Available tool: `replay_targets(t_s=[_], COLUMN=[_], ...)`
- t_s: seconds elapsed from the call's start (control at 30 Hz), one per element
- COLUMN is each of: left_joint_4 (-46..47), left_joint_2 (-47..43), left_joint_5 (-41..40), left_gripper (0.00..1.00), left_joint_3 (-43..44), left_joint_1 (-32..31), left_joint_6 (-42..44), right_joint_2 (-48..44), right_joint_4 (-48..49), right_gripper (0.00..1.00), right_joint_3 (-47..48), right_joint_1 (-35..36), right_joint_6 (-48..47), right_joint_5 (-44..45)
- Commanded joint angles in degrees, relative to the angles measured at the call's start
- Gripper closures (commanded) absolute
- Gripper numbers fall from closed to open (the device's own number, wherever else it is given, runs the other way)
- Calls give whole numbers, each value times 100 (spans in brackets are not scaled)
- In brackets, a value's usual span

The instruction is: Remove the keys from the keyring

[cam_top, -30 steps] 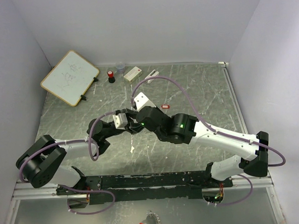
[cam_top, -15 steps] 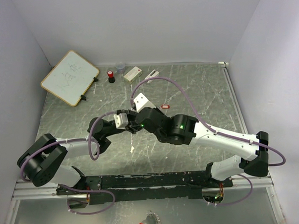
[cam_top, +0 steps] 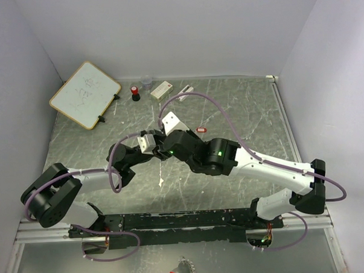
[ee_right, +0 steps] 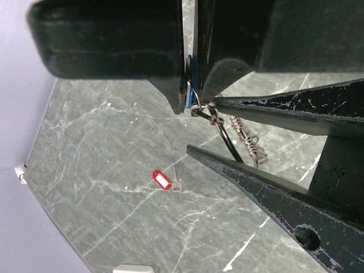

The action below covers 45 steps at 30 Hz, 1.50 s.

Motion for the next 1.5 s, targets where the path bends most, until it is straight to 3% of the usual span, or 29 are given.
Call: replay_targets(t_s=[0.0, 0.3, 0.37, 0.47, 0.5, 0.57, 0.63, 0.7, 0.8, 1.1, 1.2, 1.47], left_joint_4=[-112, -415, -515, -478, -431, -333, -316, -299, -179, 102, 265, 666], left_joint_2=[-53, -155, -192, -270, -328, -420, -522, -580, -572, -335, -253, -154], left_joint_5=[-575, -238, -215, -342, -410, -479, -448, -373, -325, 393, 831, 1395], left_gripper=[57, 75, 67, 47, 33, 13, 5, 3, 4, 37, 44, 50], left_joint_3=[-13, 4, 29, -48, -95, -175, -225, -242, -262, -86, -34, 46], left_joint_1=[43, 43, 38, 39, 37, 41, 36, 41, 42, 40, 44, 41], left_joint_6=[-112, 262, 296, 239, 202, 135, 103, 104, 126, -97, -159, -408], right_joint_2=[107, 824, 1017, 1211, 1185, 1151, 1095, 1075, 1085, 1157, 1093, 1042], right_joint_4=[-133, -1948, -2504, -3146, -3145, -3144, -3117, -3056, -2905, -3040, -2950, -2932], right_gripper=[100, 100, 100, 100, 100, 100, 100, 100, 100, 100, 100, 100], right_joint_3=[413, 1434, 1737, 2099, 2118, 2190, 2254, 2269, 2222, 2306, 2233, 2105], right_joint_1=[112, 243, 254, 262, 259, 258, 260, 258, 264, 258, 263, 263], right_joint_6=[171, 934, 1212, 1588, 1584, 1681, 1730, 1742, 1646, 1659, 1630, 1653], right_joint_5=[91, 111, 19, -105, -305, -378, -345, -292, -426, -296, -315, -277])
